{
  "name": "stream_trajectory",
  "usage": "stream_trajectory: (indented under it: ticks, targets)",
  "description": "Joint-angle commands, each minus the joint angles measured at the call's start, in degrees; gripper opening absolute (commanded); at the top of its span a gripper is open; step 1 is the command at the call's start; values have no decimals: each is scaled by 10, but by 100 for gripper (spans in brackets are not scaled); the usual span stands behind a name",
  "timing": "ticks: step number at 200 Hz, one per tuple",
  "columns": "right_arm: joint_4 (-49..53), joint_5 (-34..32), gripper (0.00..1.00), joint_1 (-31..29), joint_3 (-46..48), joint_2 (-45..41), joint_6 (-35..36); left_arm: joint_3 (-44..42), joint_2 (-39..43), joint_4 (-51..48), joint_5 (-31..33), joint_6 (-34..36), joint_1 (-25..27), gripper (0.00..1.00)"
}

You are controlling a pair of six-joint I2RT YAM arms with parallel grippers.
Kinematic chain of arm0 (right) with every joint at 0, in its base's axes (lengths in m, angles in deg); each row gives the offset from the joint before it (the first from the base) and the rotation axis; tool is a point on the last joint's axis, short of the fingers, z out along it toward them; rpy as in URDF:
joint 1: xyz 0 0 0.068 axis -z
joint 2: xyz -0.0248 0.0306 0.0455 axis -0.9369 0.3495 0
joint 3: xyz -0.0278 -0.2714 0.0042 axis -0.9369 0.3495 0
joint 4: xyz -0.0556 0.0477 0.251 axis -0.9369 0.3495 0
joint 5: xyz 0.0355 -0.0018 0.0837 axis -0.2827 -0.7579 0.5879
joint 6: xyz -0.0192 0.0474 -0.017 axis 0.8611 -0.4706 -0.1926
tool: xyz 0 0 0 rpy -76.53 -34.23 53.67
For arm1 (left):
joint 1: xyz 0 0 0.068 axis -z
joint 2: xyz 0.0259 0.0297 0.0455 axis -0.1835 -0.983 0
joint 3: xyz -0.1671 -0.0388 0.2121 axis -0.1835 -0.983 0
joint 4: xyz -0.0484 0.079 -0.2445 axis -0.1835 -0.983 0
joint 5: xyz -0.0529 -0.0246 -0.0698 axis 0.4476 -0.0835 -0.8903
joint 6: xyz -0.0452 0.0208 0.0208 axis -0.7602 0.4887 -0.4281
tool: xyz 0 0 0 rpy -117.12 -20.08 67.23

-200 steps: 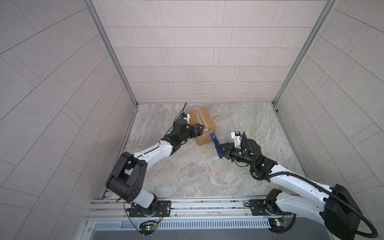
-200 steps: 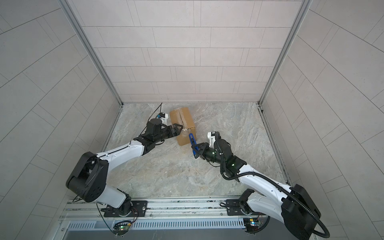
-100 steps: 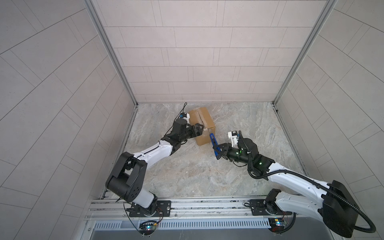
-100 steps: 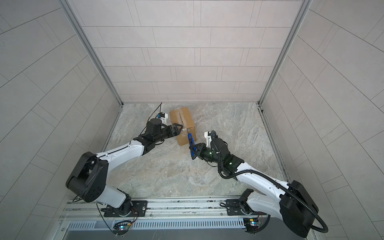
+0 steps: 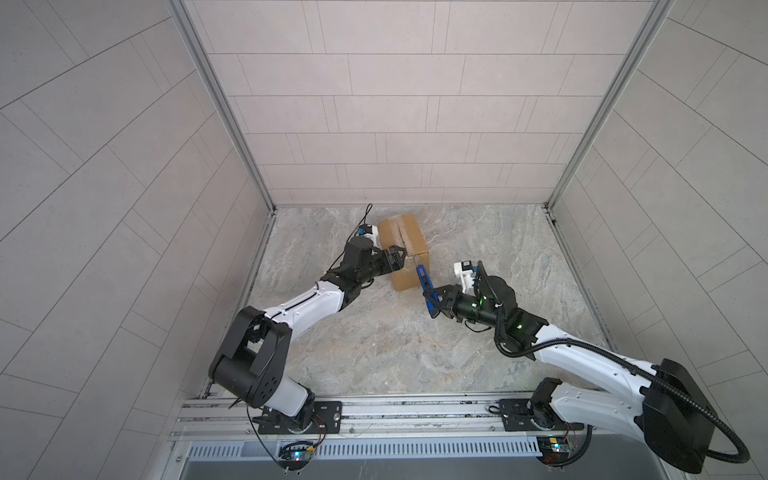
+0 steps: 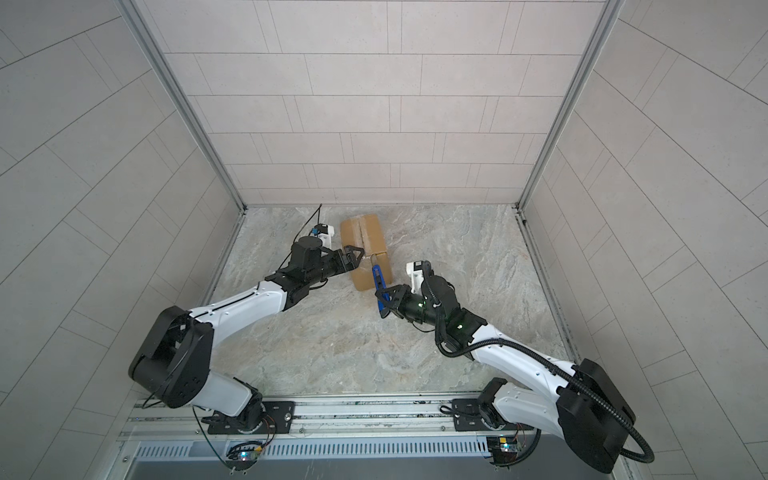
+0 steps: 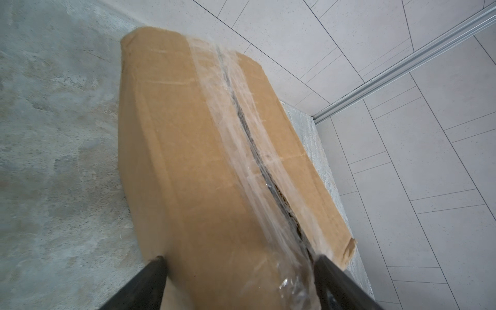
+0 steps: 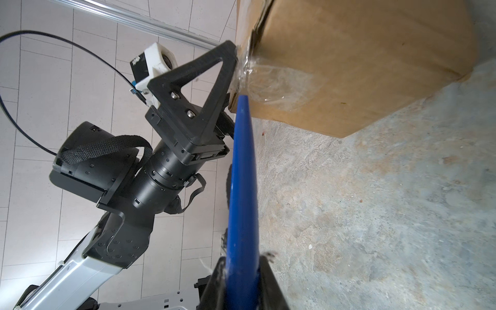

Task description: Unpack the express box

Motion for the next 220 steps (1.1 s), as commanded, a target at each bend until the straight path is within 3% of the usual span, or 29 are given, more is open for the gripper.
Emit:
stream_trajectory:
  ticks: [1, 112, 216, 220]
  targets:
    - [-55, 30, 0, -7, -4, -5, 10, 5, 20, 2, -32, 3, 9, 88]
    - [-2, 35, 0, 20, 48, -60, 15, -16, 60, 2, -27, 2, 9, 89]
    - [-113, 56, 0, 42, 56, -33, -31, -8, 29, 26, -35, -13, 9, 88]
    - [-116, 58, 0, 41, 56, -33, -34, -7, 28, 26, -35, -13, 26, 89]
